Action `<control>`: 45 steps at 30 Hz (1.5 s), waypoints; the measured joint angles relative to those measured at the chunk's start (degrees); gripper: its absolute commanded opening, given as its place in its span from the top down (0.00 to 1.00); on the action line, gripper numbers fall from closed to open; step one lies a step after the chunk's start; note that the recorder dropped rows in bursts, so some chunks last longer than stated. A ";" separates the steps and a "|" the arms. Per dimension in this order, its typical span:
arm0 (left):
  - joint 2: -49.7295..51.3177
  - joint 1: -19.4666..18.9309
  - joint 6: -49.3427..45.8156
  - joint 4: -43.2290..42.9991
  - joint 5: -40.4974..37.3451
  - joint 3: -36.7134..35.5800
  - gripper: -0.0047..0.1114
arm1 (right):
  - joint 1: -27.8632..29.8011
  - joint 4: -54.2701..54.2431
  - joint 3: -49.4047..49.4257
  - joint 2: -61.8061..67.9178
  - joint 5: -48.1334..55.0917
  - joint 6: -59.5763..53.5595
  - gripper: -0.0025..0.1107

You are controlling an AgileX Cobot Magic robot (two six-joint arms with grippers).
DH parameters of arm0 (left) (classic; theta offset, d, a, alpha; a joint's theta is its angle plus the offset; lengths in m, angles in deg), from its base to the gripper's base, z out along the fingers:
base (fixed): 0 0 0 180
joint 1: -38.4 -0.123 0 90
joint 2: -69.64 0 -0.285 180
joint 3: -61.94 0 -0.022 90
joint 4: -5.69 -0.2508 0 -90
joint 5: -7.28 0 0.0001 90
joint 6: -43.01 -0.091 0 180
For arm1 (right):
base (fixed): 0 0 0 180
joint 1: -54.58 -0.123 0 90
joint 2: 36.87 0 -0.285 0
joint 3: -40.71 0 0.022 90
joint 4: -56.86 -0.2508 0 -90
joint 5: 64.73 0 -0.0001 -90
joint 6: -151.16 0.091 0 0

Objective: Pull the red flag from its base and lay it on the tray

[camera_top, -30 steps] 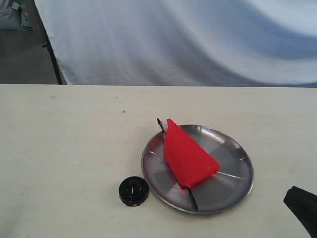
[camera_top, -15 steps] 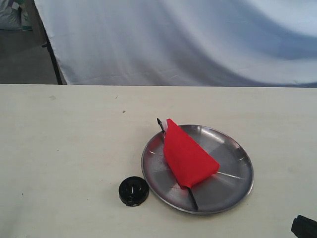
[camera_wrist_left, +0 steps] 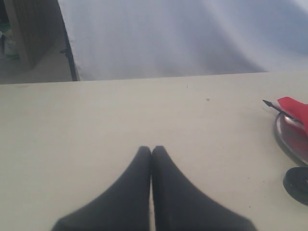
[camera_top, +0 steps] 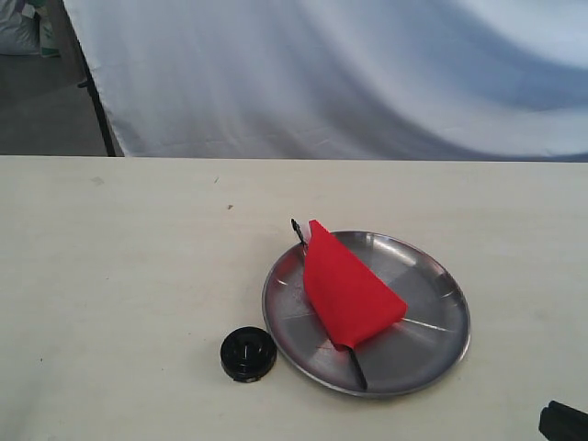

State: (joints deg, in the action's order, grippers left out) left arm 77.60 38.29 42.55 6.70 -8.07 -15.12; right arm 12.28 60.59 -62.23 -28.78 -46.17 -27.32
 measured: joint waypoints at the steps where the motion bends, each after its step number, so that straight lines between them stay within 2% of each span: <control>1: 0.00 0.00 0.00 0.00 0.00 0.00 0.96 | 0.00 0.00 0.00 0.00 0.00 0.13 0.98; 22: 0.00 0.00 0.00 0.00 0.00 0.00 0.96 | 0.29 -0.91 0.00 0.00 0.11 -1.52 0.98; 26: 0.00 0.00 0.00 0.00 0.00 0.00 0.96 | 3.13 -0.91 0.00 0.00 0.11 -1.52 0.98; 45: 0.00 0.00 0.00 0.00 0.00 0.00 0.96 | 24.78 -0.91 0.00 0.00 0.11 -1.52 0.98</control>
State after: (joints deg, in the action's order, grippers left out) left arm 77.60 38.29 42.55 6.70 -8.07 -15.12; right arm 37.06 59.68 -62.23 -28.78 -46.06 -28.84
